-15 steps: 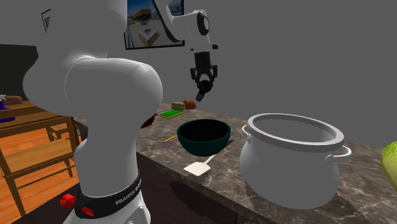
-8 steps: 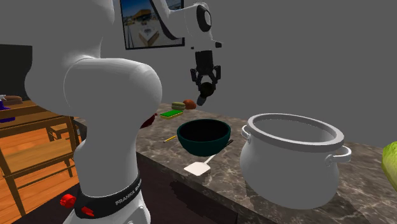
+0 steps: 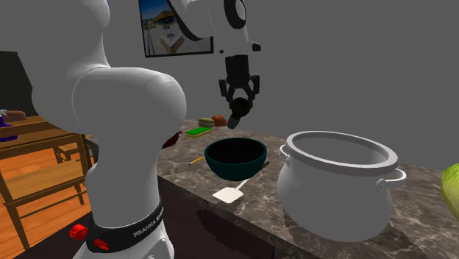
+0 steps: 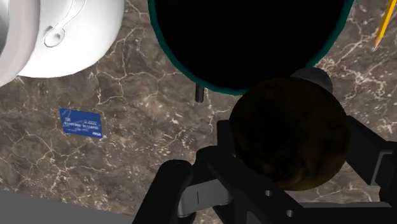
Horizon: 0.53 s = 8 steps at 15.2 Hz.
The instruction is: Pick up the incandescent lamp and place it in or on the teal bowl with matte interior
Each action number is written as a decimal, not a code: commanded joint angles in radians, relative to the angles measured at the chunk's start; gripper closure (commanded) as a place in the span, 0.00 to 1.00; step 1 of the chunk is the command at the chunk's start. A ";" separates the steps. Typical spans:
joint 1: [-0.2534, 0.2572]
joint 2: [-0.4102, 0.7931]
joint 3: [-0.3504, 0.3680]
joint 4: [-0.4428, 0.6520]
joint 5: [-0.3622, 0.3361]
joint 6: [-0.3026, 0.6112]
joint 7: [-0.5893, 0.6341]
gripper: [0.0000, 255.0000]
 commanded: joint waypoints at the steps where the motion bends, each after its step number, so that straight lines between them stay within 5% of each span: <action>1: -0.019 -0.080 -0.015 -0.068 -0.019 -0.008 -0.020 1.00; 4: -0.052 -0.204 -0.039 -0.159 -0.051 -0.035 -0.055 1.00; 8: -0.055 -0.178 -0.045 -0.197 -0.059 0.028 -0.047 1.00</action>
